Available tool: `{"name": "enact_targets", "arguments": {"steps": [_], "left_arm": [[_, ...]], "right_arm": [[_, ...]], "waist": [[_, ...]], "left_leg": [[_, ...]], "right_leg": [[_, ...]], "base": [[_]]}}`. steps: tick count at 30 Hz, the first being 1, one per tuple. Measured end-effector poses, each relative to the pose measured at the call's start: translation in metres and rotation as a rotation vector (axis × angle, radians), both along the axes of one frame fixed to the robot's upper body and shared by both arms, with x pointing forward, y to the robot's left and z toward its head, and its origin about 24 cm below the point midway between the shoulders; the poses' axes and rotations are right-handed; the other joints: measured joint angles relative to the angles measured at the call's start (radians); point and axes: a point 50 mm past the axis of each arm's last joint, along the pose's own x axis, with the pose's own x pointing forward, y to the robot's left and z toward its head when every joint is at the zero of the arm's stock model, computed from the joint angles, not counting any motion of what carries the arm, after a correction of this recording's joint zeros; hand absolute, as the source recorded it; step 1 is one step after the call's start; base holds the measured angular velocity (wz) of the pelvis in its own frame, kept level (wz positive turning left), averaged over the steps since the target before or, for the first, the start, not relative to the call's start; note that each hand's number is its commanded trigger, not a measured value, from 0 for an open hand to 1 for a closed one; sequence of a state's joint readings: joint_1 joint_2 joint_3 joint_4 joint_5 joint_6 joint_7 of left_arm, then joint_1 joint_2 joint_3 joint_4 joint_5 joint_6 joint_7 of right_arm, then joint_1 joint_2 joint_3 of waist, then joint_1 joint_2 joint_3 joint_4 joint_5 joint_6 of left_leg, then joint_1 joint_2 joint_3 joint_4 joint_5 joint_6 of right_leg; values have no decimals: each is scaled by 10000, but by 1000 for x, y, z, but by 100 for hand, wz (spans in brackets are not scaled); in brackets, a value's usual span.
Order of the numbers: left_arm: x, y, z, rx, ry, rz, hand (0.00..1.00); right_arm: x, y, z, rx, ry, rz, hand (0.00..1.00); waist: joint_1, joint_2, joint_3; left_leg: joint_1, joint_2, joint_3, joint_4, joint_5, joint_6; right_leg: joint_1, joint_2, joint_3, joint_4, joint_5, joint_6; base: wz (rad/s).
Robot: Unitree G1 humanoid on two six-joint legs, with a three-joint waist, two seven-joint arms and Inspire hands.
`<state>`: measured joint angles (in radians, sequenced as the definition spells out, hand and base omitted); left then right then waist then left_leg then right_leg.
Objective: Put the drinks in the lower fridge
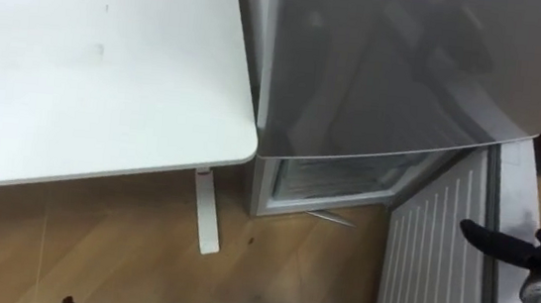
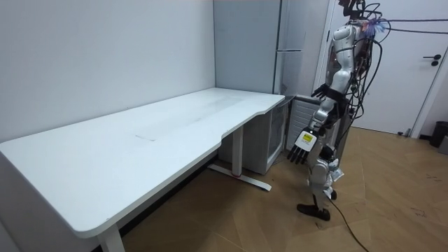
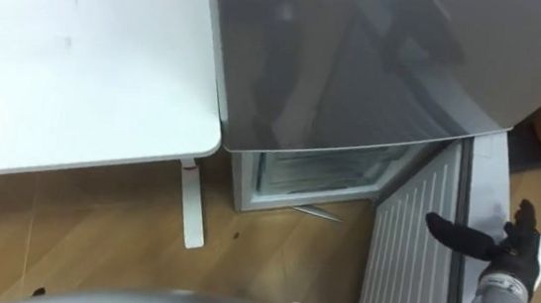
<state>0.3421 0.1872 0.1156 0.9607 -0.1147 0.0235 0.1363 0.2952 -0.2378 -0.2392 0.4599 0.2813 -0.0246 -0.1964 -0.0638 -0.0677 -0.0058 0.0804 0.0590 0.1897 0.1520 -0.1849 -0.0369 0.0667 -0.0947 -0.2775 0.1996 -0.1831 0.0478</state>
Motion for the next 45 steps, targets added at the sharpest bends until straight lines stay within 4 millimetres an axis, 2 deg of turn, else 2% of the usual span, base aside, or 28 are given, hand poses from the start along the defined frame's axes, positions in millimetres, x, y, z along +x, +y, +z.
{"name": "enact_targets", "arguments": {"steps": [6,9,13,17,24,27,29,32,34,41,45], "left_arm": [[0,1,0,27,3,-9,0],[2,0,0,4,-33,-27,0],[5,-4,-1,-30,13,-381,0],[9,-7,-2,-110,-18,-611,0],[11,-10,-3,-223,-3,-890,0],[18,-11,-3,-314,-38,-1073,0],[22,-15,-4,-475,-158,-1106,0],[26,-18,-5,-718,-249,-1239,0],[27,-20,-6,-810,-206,-1383,0],[28,-23,-7,-1038,-168,-1410,0],[28,-22,-7,-1017,-166,-1403,0]], "right_arm": [[2,5,-1,509,-302,81,0],[7,14,-1,943,-579,267,0],[20,36,1,1655,-1056,1247,0],[26,45,3,2092,-1482,1947,0],[26,49,2,4471,-2819,859,0],[24,72,-9,5810,-2573,1827,0],[23,104,-20,6927,-1971,3087,0],[25,139,-25,8163,-1424,4648,0],[31,150,-22,8630,-1442,5343,0],[34,147,-20,8753,-1260,5609,0],[34,146,-20,8656,-1242,5637,0]], "waist": [[22,-21,-3],[97,-10,2],[183,93,4],[170,189,15],[281,229,21],[536,269,34],[810,383,51],[1058,495,142],[1220,505,158],[1439,508,159],[1295,466,152]], "left_leg": [[32,37,11,-3,-46,-21],[41,94,78,-9,-60,-44],[-49,215,173,101,-88,-104],[-151,232,174,143,-86,-106],[-137,212,166,87,-95,-101],[-129,245,166,82,-103,-117],[-141,248,143,86,-107,-122],[-222,223,2,144,-109,-117],[-263,218,-33,183,-110,-114],[-341,216,-123,258,-109,-113],[-354,213,-128,271,-109,-113]], "right_leg": [[-15,44,40,19,29,-31],[-31,106,110,15,66,-78],[-64,240,254,-114,145,-157],[-143,260,297,-148,172,-171],[-139,258,294,-169,210,-141],[-139,292,290,-160,222,-160],[-138,294,269,-154,223,-162],[-127,260,126,-144,223,-161],[-132,254,89,-148,223,-162],[-142,250,-4,-154,222,-161],[-139,249,0,-155,222,-161]], "base": [[-3],[-11],[-8],[0],[-1],[0],[2],[12],[12],[4],[0]]}}
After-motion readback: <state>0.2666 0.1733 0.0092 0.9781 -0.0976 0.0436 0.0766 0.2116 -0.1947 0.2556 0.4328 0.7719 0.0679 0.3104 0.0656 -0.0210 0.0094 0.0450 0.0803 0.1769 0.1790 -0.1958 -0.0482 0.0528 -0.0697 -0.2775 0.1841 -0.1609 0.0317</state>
